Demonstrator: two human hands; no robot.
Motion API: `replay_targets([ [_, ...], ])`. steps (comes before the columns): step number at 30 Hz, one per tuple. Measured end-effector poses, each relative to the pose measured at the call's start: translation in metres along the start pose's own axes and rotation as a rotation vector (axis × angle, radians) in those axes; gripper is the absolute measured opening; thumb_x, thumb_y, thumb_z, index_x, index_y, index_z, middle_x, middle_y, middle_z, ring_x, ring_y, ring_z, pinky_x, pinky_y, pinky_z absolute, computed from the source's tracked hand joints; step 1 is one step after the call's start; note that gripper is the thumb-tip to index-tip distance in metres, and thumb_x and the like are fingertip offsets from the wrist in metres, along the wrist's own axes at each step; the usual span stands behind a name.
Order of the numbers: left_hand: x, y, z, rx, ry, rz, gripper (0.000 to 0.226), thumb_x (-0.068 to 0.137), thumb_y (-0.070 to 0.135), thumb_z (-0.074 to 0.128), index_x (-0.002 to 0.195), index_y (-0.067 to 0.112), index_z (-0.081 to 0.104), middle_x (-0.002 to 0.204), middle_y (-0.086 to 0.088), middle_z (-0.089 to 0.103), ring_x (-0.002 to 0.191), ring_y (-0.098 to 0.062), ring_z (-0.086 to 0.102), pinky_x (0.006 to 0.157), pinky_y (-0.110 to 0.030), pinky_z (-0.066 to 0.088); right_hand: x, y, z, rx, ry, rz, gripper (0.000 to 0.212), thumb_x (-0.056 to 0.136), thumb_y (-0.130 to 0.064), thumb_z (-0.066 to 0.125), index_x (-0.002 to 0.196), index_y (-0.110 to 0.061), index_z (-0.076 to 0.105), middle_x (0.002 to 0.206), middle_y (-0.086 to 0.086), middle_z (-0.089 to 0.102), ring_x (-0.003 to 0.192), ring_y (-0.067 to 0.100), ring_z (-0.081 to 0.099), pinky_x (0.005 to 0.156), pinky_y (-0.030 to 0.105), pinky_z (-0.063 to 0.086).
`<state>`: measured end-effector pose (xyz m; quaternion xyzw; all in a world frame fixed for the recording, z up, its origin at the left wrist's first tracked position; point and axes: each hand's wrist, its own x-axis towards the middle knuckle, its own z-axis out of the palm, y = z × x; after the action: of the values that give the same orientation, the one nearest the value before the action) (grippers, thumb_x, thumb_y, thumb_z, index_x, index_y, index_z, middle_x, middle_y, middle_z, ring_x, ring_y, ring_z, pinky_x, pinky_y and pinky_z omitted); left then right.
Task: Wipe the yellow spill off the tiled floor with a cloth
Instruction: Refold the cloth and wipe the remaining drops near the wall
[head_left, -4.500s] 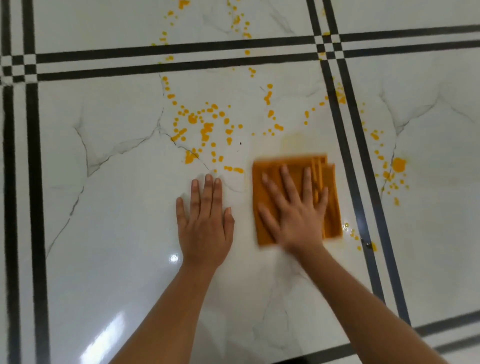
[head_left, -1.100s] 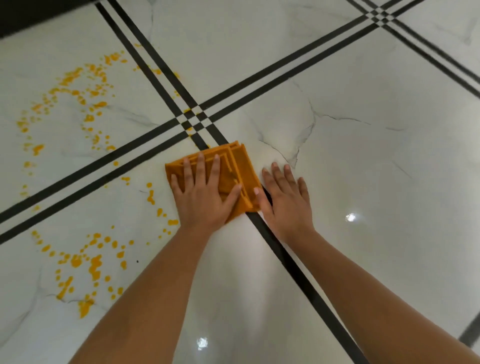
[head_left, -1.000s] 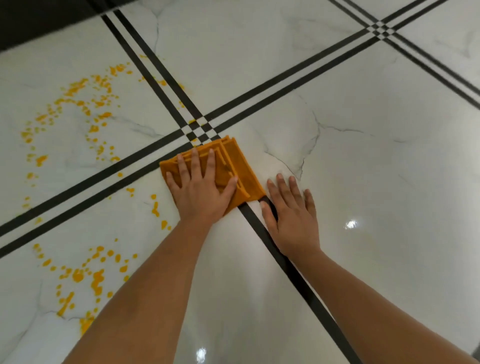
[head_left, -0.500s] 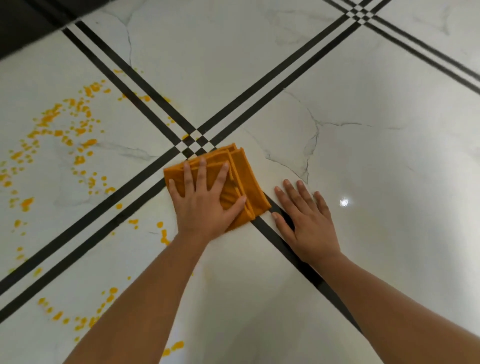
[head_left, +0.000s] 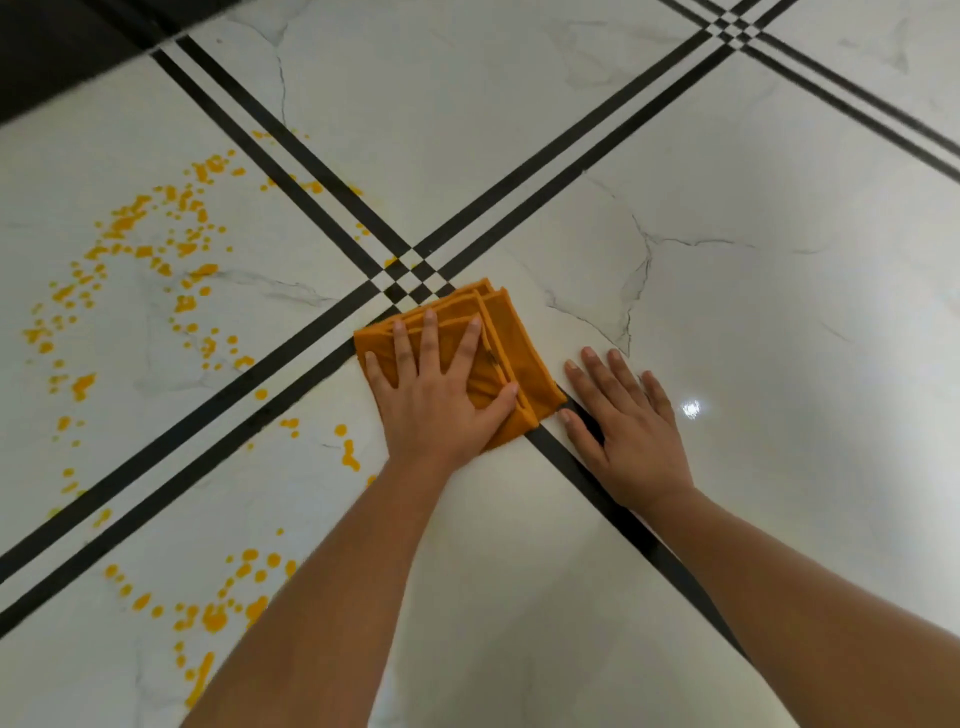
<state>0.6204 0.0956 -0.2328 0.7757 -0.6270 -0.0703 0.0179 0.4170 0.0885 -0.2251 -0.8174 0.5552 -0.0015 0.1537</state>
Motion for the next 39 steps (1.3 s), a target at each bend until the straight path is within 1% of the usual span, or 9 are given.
replay_targets([
  [6,-0.031,-0.010,0.001,-0.034,0.043,-0.057,0.081,0.076,0.080,0.014,0.147,0.041,0.008,0.158,-0.006,0.007,0.143,-0.036,0.001,0.109,-0.060,0.000,-0.002,-0.005,-0.001,-0.025,-0.017,0.011,0.078,0.079,-0.069,-0.015,0.147,-0.032,-0.001,0.155,-0.011,-0.005,0.140,0.007,-0.013,0.115,0.033,-0.009],
  [9,-0.038,-0.029,-0.003,0.004,0.003,0.007,0.080,0.074,0.080,0.015,0.146,0.044,0.010,0.158,-0.005,0.009,0.143,-0.034,0.002,0.110,-0.060,0.003,-0.015,-0.029,-0.001,0.027,-0.018,-0.034,0.076,0.080,-0.067,-0.012,0.146,-0.029,-0.005,0.149,-0.013,-0.011,0.139,0.006,-0.015,0.114,0.032,-0.012],
  [13,-0.040,-0.050,-0.007,-0.028,0.028,-0.172,0.080,0.076,0.079,0.016,0.146,0.042,0.009,0.157,-0.007,0.009,0.143,-0.035,0.002,0.110,-0.061,0.004,-0.030,-0.059,0.006,0.041,-0.064,-0.121,0.073,0.082,-0.065,-0.011,0.145,-0.028,-0.006,0.151,-0.012,-0.009,0.139,0.006,-0.017,0.113,0.031,-0.015],
  [17,-0.097,-0.074,-0.004,0.020,0.027,-0.079,0.080,0.075,0.078,0.021,0.146,0.041,0.017,0.156,-0.007,0.015,0.142,-0.037,0.009,0.108,-0.061,0.009,-0.038,-0.079,0.010,0.033,-0.090,-0.171,0.073,0.083,-0.063,-0.006,0.147,-0.026,-0.003,0.156,-0.006,-0.002,0.139,0.007,-0.017,0.114,0.032,-0.013],
  [21,-0.088,-0.081,-0.012,-0.040,0.008,-0.320,0.082,0.074,0.079,0.019,0.146,0.041,0.012,0.158,-0.007,0.008,0.143,-0.034,-0.001,0.111,-0.061,0.000,-0.051,-0.091,0.017,0.011,-0.145,-0.175,0.078,0.079,-0.064,-0.010,0.148,-0.028,-0.003,0.157,-0.007,-0.005,0.136,0.004,-0.020,0.113,0.031,-0.014],
  [26,-0.138,-0.091,-0.002,0.023,0.041,-0.031,0.079,0.073,0.078,0.028,0.144,0.043,0.024,0.155,-0.008,0.022,0.141,-0.038,0.017,0.108,-0.062,0.011,-0.074,-0.088,0.019,-0.018,-0.179,-0.125,0.075,0.078,-0.064,-0.009,0.146,-0.030,-0.009,0.155,-0.008,-0.012,0.136,0.006,-0.023,0.112,0.029,-0.016],
  [29,-0.125,-0.097,-0.012,-0.033,-0.002,-0.258,0.081,0.073,0.079,0.018,0.146,0.042,0.016,0.157,-0.007,0.012,0.143,-0.036,0.005,0.110,-0.061,0.004,-0.092,-0.092,0.019,-0.043,-0.210,-0.167,0.069,0.079,-0.065,-0.010,0.140,-0.033,-0.016,0.149,-0.012,-0.020,0.135,0.006,-0.025,0.110,0.028,-0.018],
  [34,-0.213,-0.094,0.001,-0.022,0.045,-0.123,0.079,0.075,0.076,0.032,0.144,0.039,0.027,0.154,-0.008,0.025,0.140,-0.037,0.019,0.108,-0.061,0.012,-0.101,-0.110,0.025,-0.052,-0.238,-0.245,0.075,0.074,-0.070,-0.020,0.140,-0.033,-0.016,0.148,-0.013,-0.021,0.136,0.007,-0.025,0.109,0.026,-0.021],
  [39,-0.197,-0.116,-0.006,-0.063,0.018,-0.374,0.082,0.076,0.079,0.020,0.147,0.037,0.016,0.157,-0.010,0.013,0.143,-0.037,0.005,0.110,-0.061,0.003,-0.111,-0.132,0.035,-0.044,-0.237,-0.309,0.073,0.078,-0.068,-0.016,0.141,-0.031,-0.012,0.148,-0.013,-0.017,0.137,0.006,-0.022,0.110,0.026,-0.017],
])
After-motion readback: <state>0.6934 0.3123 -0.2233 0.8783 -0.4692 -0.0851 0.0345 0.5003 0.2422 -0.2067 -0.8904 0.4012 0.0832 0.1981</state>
